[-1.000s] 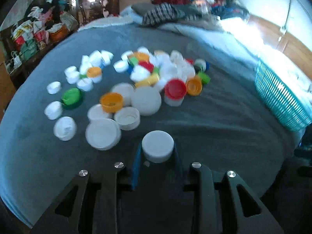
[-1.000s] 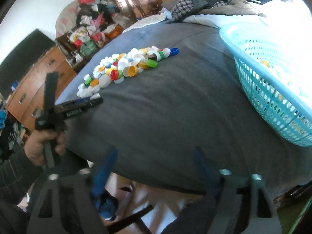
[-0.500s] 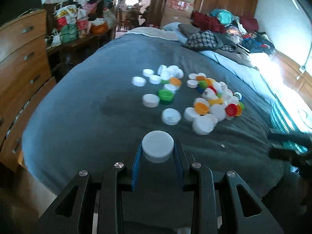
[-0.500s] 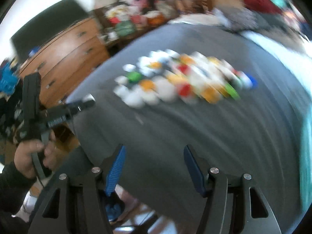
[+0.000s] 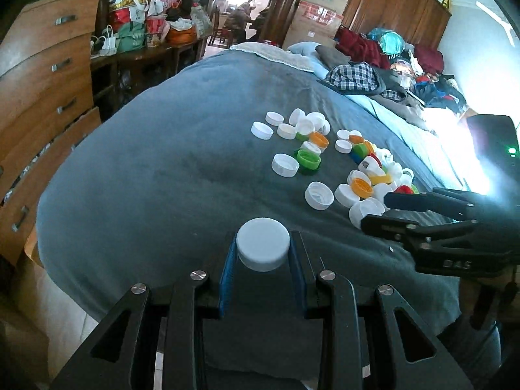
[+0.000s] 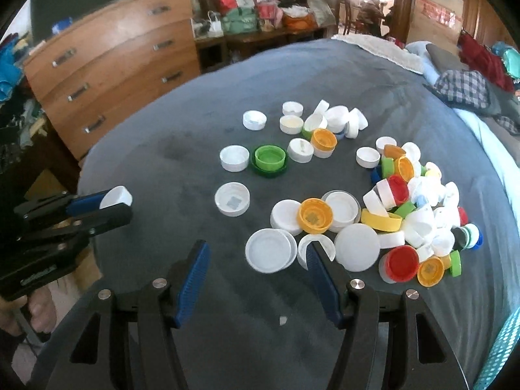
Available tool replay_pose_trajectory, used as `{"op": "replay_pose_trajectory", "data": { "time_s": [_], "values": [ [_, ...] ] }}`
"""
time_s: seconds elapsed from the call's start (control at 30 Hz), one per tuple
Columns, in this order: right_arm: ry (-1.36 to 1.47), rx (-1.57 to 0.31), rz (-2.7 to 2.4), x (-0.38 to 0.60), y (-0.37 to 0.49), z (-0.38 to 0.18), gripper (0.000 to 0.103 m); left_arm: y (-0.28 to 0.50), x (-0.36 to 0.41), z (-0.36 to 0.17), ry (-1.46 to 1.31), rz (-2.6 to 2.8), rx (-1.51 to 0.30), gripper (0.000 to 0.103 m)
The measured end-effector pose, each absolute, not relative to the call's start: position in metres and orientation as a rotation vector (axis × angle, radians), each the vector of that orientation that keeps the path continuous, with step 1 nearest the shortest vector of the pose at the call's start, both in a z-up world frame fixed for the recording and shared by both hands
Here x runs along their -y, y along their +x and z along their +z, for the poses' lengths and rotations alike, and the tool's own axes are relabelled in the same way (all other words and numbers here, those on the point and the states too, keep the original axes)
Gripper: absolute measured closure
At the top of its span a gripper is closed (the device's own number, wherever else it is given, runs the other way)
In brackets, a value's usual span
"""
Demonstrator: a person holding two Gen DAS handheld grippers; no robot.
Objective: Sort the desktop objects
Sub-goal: 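Grasp a white cap with the right tool while the left tool holds its cap, then carry both white caps over the blue basket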
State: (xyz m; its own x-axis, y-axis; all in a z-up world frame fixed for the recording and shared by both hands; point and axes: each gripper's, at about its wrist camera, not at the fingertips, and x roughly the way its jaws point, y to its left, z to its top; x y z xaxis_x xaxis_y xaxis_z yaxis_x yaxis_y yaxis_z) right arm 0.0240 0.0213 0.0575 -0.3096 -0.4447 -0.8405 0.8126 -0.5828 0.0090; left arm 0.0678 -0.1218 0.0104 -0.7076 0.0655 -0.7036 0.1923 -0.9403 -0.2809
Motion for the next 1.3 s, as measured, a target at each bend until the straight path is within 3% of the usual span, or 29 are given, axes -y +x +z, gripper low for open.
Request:
{"op": "replay_pose_trajectory", "data": {
  "time_s": [0.1,0.17,0.73,1.3],
  "values": [
    [1.119,-0.574,-1.963,-0.016,0.018,0.048,0.046,0.066,0.121,0.009,1.179,-2.798,-0.529,0.077],
    [1.132,-0.622,-1.963,-0.013,0.018,0.043,0.069,0.066,0.121,0.009,1.18,-2.801,-0.53,0.077],
    [1.022,-0.355,-2.12,-0.095,0.037,0.123,0.069,0.06,0.088,0.048,1.141,-2.898,-0.386,0.077],
    [0.997,-0.19,-2.348,-0.234,0.033,0.164,0.069,-0.003,-0.061,0.1,1.265,-3.039,-0.021,0.077]
  ]
}}
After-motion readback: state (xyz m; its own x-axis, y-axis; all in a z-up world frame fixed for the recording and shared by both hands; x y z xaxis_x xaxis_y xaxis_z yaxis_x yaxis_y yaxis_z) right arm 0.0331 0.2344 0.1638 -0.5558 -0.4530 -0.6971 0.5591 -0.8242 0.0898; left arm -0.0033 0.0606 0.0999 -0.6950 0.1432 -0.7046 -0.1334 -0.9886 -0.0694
